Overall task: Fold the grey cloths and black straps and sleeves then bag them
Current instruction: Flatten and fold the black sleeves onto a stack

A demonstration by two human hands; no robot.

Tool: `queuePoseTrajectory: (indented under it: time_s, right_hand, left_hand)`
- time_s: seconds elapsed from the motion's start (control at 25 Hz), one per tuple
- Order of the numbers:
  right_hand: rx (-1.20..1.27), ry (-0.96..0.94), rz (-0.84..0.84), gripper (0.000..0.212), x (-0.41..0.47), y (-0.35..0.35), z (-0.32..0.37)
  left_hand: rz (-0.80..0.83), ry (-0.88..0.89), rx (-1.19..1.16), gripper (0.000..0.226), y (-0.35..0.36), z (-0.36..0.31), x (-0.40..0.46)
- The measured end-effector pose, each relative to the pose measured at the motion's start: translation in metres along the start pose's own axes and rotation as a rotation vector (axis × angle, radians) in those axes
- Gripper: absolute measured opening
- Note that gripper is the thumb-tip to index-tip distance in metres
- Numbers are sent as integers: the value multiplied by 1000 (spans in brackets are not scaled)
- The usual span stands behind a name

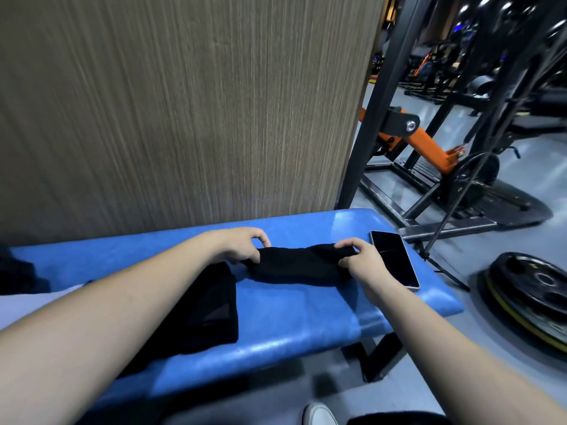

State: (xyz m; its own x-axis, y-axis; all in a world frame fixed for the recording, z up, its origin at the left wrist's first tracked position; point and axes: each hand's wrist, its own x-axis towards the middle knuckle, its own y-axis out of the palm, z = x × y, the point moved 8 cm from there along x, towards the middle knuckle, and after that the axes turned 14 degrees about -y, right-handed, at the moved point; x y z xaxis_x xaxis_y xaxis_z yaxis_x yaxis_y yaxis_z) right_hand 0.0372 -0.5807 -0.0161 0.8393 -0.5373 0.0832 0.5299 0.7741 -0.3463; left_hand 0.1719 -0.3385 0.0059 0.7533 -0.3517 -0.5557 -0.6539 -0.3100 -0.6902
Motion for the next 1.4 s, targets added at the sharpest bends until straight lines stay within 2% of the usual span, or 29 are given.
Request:
queuePoseTrajectory:
  time_s: [0.2,0.36,0.52,0.68,0.8,0.88,0.96,1.12,1.28,1.4]
  right_hand:
    - [-103,-25,-78,36,-13,-11,-6]
    - [-123,-80,-80,32,-12,-10,-5]
    - [-28,-104,-109,13,-13,-7,-7]
    - [-80,-272,-122,22,-13,-10,11]
    - [-109,-419,-89,30,-17,-5,32]
    - [-108,-500,-93,30,-19,-2,46]
    - [-106,-533,-95,30,-20,0,52]
    - [-116,-459,-101,30,-16,2,40]
    - [-95,-305,-178,31,-11,-11,20]
    - [-78,-180,-218,32,-11,-19,3]
  left_hand:
    - [-12,59,4,30,4,-3,-5]
    - [2,146,-130,24,8,-14,-1]
    - [-52,129,-248,16,9,-14,11]
    - [-90,43,-389,12,12,-10,25]
    - [-39,45,-286,19,16,-16,32]
    - [61,71,-122,35,22,-18,35]
    - [99,124,63,41,29,-22,34]
    - [-7,155,128,20,37,-23,38]
    - [-233,125,-3,23,9,-18,42]
    - [-297,120,-168,24,-6,-8,40]
